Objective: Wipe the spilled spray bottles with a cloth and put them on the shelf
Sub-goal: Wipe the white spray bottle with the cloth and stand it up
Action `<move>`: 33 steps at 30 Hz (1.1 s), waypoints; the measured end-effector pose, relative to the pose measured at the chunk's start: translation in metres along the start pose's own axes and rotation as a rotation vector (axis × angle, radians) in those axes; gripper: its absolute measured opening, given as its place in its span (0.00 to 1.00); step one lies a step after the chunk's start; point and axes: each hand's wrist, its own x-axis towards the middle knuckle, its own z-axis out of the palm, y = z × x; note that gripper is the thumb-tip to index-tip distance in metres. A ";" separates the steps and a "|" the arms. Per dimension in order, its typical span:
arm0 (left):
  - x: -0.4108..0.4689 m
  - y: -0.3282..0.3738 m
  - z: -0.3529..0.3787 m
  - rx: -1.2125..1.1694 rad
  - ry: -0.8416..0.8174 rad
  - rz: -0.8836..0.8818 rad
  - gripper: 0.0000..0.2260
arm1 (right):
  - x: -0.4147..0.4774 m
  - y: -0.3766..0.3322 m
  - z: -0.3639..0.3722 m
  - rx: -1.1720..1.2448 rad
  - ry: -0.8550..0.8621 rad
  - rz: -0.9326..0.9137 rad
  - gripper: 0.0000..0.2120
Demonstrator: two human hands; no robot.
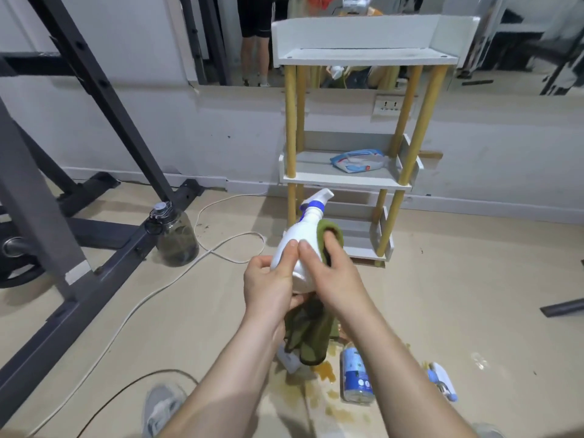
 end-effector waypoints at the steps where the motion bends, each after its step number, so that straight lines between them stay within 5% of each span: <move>1: 0.000 -0.001 0.000 0.031 -0.027 -0.027 0.18 | 0.009 -0.002 -0.006 0.063 -0.020 0.049 0.24; 4: 0.012 0.006 -0.004 0.205 -0.134 -0.109 0.18 | 0.016 0.002 -0.017 0.074 -0.087 0.050 0.45; 8: 0.034 0.029 -0.021 0.457 -0.278 -0.039 0.16 | 0.019 0.007 -0.015 -0.048 -0.070 -0.006 0.53; 10: 0.038 0.043 -0.029 0.499 -0.387 0.029 0.13 | 0.021 0.003 -0.006 -0.037 -0.056 -0.031 0.47; 14: 0.039 0.058 -0.035 0.464 -0.573 -0.132 0.15 | 0.015 -0.008 0.014 -0.228 -0.007 -0.292 0.18; 18: 0.051 0.052 -0.034 0.204 -0.469 -0.221 0.17 | -0.006 0.004 0.027 -0.245 0.006 -0.499 0.20; 23: 0.054 0.050 -0.032 0.443 -0.622 -0.134 0.19 | 0.018 -0.009 0.006 0.075 -0.042 -0.172 0.18; 27: 0.057 0.078 -0.046 0.669 -0.818 -0.058 0.29 | 0.037 -0.015 -0.024 0.272 -0.185 -0.114 0.12; 29: 0.057 0.085 -0.051 0.934 -0.836 0.110 0.36 | 0.042 -0.016 -0.031 0.404 -0.242 -0.068 0.14; 31: 0.061 0.082 -0.050 1.460 -0.523 0.643 0.36 | 0.043 -0.016 -0.033 0.421 -0.265 -0.030 0.20; 33: 0.062 0.073 -0.046 1.470 -0.401 0.996 0.38 | 0.043 -0.017 -0.031 0.355 -0.281 -0.053 0.21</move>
